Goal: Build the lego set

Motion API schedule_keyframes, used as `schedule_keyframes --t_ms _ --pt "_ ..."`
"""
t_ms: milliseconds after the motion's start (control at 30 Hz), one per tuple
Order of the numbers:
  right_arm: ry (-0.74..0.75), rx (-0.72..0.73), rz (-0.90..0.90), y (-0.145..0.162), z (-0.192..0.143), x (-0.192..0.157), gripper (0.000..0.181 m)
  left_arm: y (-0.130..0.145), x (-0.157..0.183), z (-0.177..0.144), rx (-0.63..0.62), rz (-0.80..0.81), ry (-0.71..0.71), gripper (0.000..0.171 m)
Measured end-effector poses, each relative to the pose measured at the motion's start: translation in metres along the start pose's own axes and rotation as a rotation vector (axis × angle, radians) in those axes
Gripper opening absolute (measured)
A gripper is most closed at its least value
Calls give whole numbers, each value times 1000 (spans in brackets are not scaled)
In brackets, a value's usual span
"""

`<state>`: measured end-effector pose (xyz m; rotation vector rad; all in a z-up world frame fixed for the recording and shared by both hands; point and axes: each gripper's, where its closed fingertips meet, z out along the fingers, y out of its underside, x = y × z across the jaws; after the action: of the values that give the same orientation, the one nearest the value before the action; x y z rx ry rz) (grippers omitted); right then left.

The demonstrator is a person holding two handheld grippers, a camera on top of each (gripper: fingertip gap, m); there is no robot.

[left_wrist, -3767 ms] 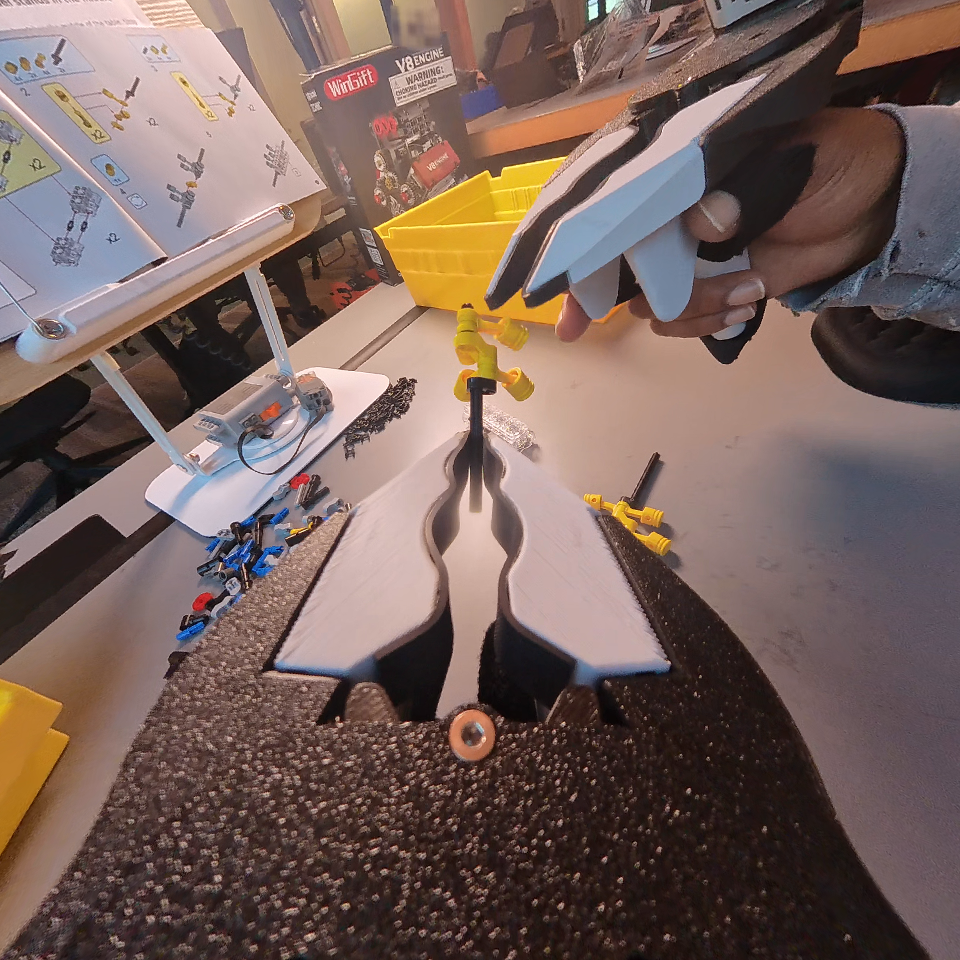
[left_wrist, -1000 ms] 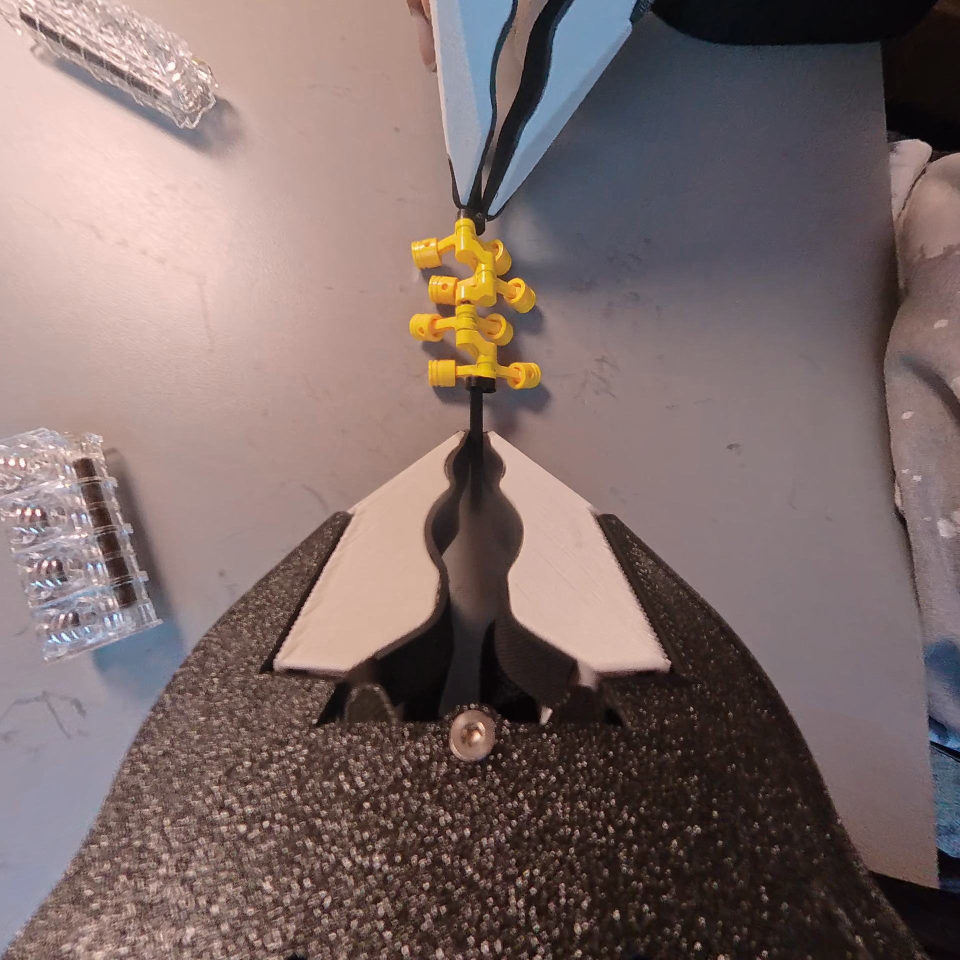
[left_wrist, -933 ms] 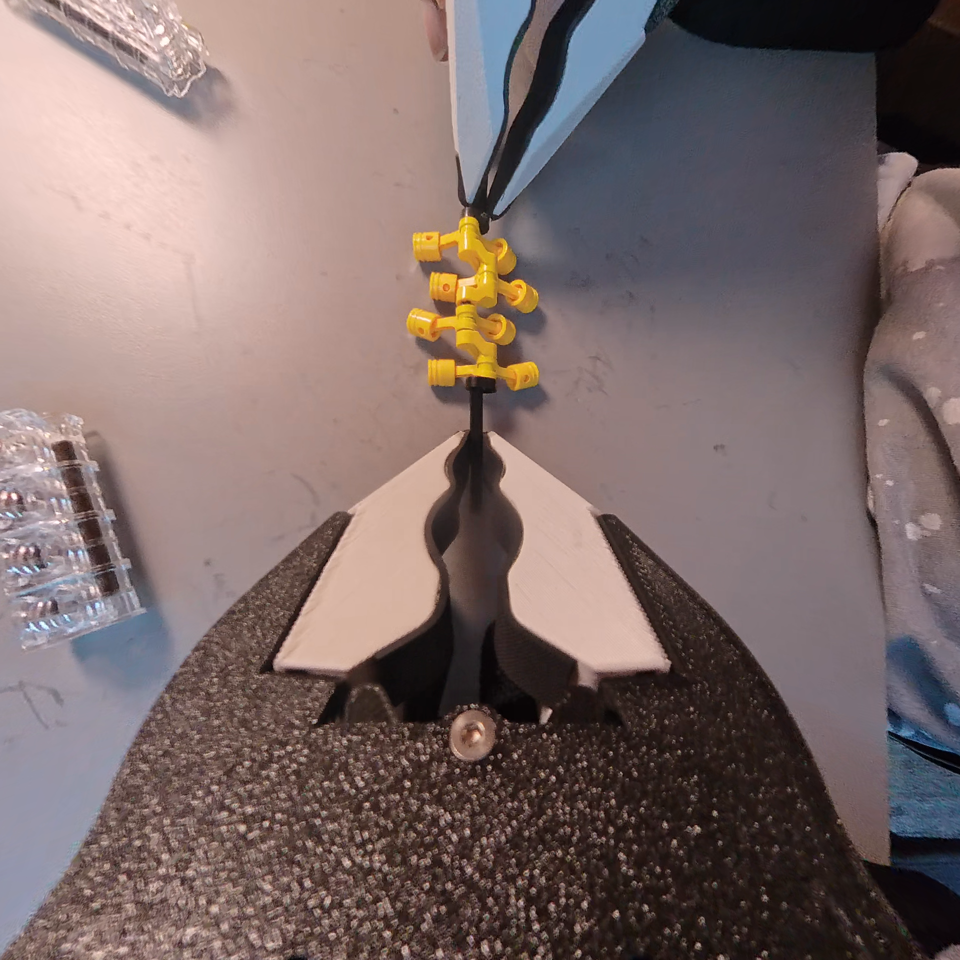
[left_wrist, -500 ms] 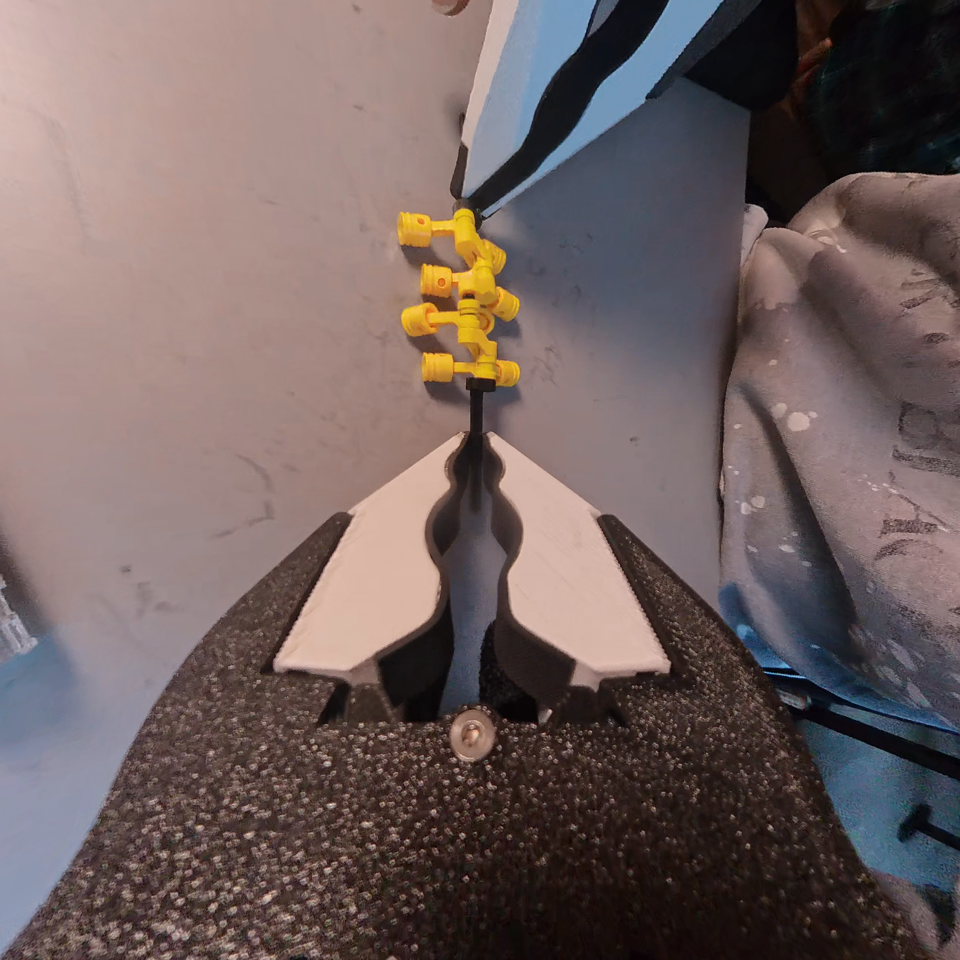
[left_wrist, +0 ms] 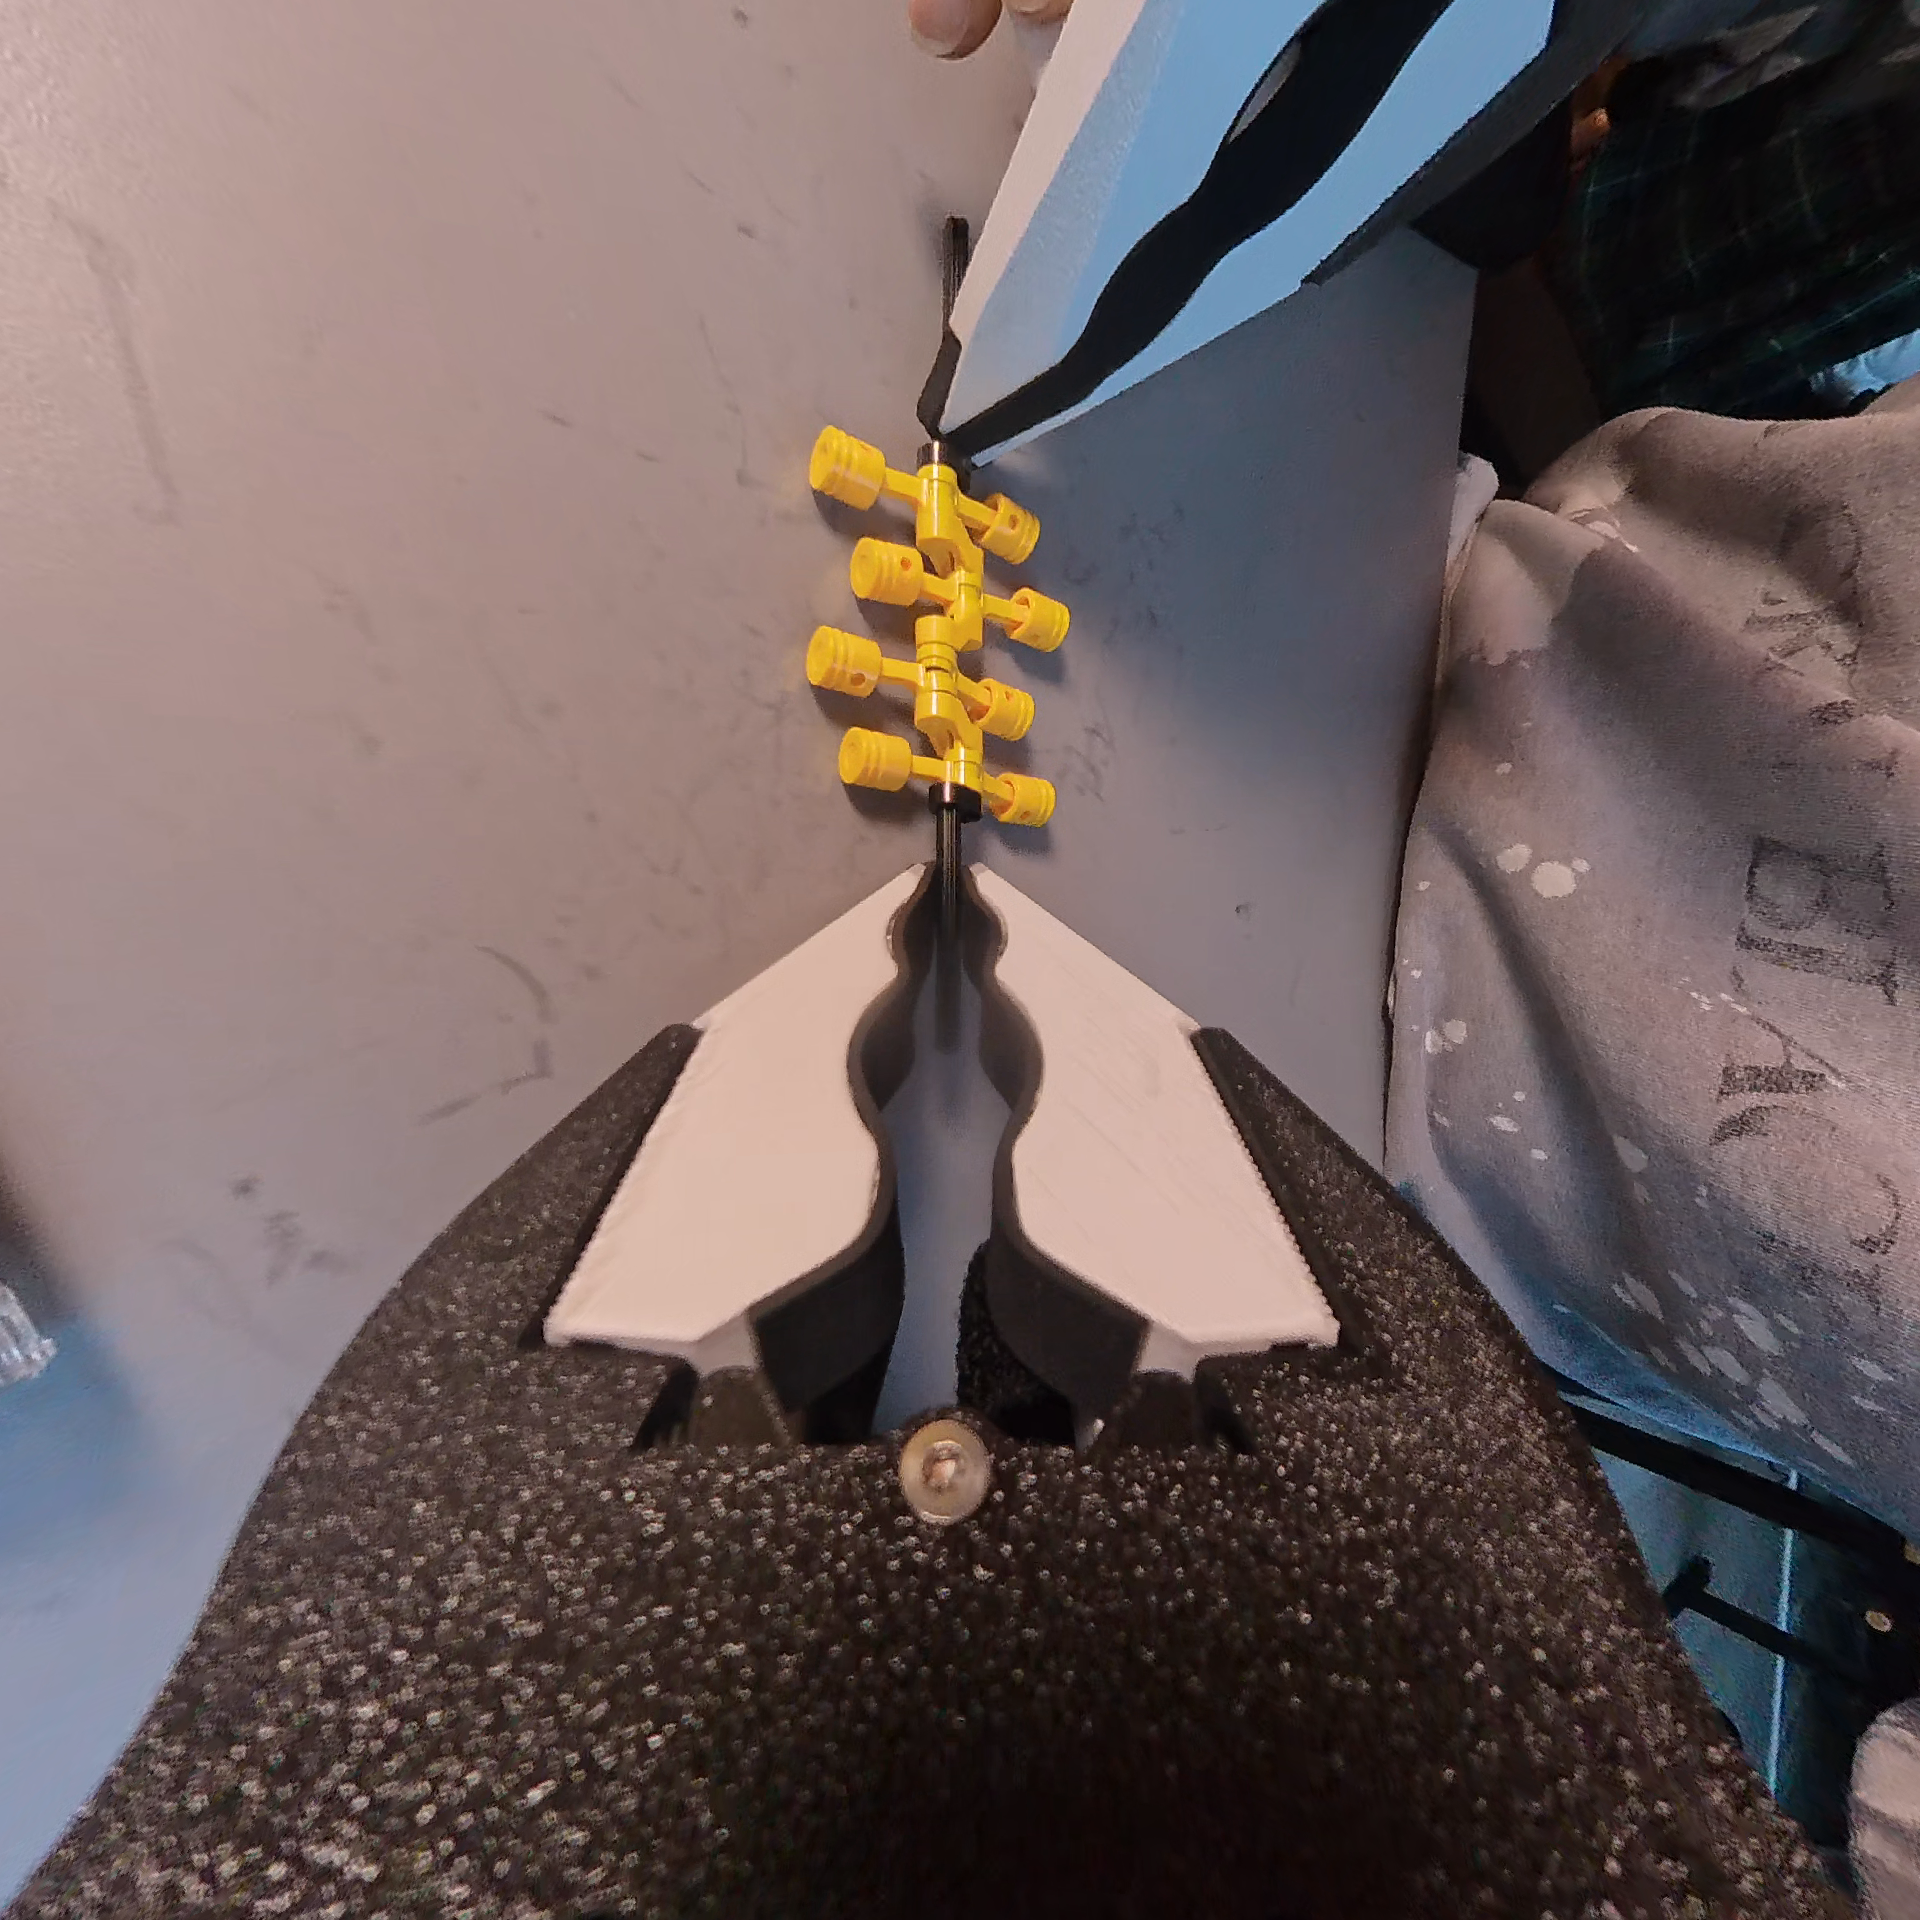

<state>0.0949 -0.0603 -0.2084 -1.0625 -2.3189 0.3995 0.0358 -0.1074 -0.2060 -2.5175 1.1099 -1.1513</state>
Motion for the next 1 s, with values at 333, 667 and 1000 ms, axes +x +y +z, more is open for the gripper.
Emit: schedule_keyframes --t_ms 333,667,1000 --pt "-8 -2 8 0 -1 -1 3 -1 1 2 -9 -24 12 2" --pt "-5 30 50 -2 0 -3 3 -2 2 3 -1 -39 2 2" --pt "4 64 78 -3 -1 -4 3 -5 1 4 17 -32 -8 2"
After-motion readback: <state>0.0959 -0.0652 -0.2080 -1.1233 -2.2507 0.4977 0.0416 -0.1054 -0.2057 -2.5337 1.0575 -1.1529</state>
